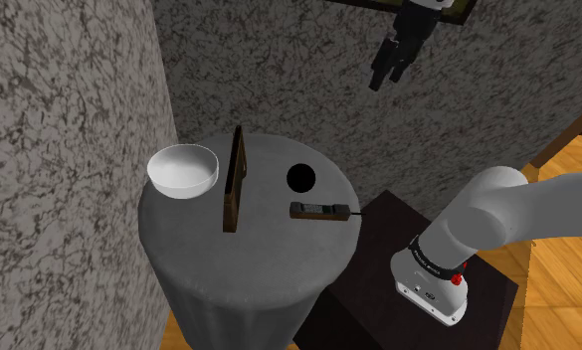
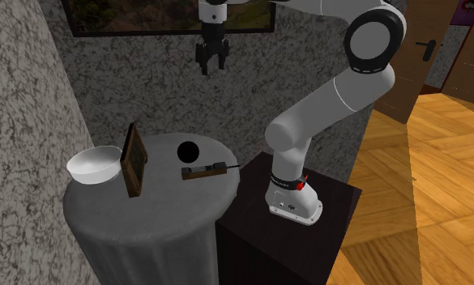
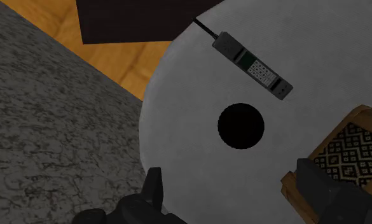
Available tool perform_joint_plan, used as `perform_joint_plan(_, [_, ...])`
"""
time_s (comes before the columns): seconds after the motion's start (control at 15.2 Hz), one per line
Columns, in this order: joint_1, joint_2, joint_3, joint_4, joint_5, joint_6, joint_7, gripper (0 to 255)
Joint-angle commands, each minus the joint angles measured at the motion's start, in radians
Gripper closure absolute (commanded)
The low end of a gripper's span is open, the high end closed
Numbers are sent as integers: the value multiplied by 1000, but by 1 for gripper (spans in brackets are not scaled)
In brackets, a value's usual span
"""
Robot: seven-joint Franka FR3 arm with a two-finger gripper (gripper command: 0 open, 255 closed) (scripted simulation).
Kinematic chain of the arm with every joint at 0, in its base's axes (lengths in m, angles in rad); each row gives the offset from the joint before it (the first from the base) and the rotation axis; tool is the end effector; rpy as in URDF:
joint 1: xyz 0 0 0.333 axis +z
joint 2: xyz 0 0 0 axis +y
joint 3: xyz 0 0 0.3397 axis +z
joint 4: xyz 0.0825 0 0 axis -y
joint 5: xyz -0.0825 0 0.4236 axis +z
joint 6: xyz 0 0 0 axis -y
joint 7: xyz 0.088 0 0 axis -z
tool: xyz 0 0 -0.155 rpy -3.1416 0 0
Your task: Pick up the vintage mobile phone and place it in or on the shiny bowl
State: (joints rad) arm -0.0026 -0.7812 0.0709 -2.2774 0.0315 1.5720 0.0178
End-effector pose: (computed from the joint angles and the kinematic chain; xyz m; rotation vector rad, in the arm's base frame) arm 0.3342 0.0341 0.5973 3.1230 0.0515 0.1173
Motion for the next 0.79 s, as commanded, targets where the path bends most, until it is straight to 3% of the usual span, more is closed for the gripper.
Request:
perform_joint_plan(0.0, [0, 0, 0, 0, 0, 0, 0, 0])
perform_joint_plan(0.73, [131, 7, 3, -346, 11, 316, -235, 0])
